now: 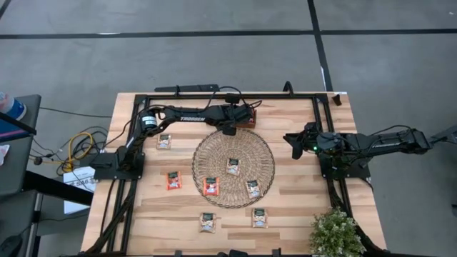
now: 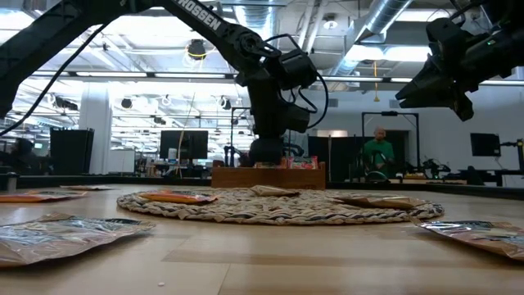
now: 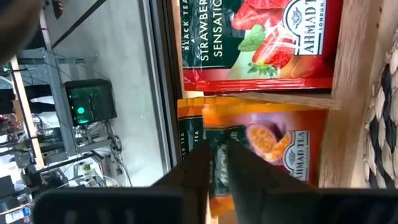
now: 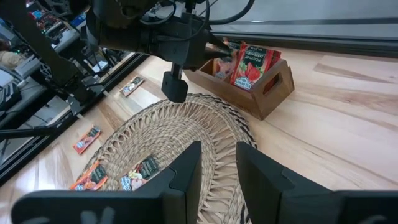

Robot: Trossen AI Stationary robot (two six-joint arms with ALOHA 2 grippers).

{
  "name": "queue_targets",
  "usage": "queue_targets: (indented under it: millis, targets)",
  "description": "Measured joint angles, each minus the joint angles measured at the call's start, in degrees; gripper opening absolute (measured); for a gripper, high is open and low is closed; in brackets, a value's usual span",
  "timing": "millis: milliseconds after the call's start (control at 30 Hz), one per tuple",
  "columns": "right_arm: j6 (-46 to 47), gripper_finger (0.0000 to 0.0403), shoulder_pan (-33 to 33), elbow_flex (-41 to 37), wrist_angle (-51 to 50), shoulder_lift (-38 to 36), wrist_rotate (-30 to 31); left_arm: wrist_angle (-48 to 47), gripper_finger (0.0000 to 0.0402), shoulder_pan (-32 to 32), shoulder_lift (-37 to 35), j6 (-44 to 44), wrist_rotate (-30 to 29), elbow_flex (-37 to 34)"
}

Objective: Pick & Place Tea
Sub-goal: Put the orange tea bag into the middle section of the wooden organizer

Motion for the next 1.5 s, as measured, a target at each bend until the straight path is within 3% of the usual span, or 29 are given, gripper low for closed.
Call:
queue_targets:
  millis: [167,300,467,633,733,800,967,1067,1233,1500]
  targets:
    - [0.00,0.0093,0.00,0.00,0.00,0.00,0.00,-0.02,0.0112,-0.07,0.00,1.04,-1.02,0.00]
    - [0.00,0.0093,0.00,0.00,0.00,0.00,0.00,0.92,0.0150,-0.39,-0.04,4.93,-6.89,0.00]
    - [0.00,0.0093,0.00,0.00,0.00,0.00,0.00,0.74,0.0163,-0.90,-2.67,6.97,-15.82,0.94]
    - [-0.04,0.0093,0.00,0.00,0.00,0.00,-0.02,-5.93,0.0163,-2.88,-9.60,1.23,-15.25,3.11]
    - [-0.09,0.0093,0.00,0.00,-0.02,0.00,0.00,-15.35,0.0160,-4.58,-14.58,-6.74,-9.78,3.68]
    - [-0.11,0.0093,0.00,0.00,-0.04,0.00,0.00,-22.29,0.0157,-5.77,-18.09,-14.65,-2.45,3.84]
    - [-0.09,0.0093,0.00,0.00,-0.03,0.00,-0.01,-35.67,0.0152,-7.16,-25.28,-37.49,29.15,3.85]
    - [-0.11,0.0093,0.00,0.00,-0.04,0.00,-0.02,-38.32,0.0152,-7.40,-27.66,-47.27,41.62,3.82]
    - [-0.16,0.0093,0.00,0.00,-0.07,0.00,-0.03,-38.68,0.0151,-10.34,-28.06,-50.67,43.78,3.82]
    - [-3.03,0.0093,0.00,0.00,-0.07,0.00,-0.11,-38.57,0.0151,-16.15,-22.58,-43.64,41.72,1.07]
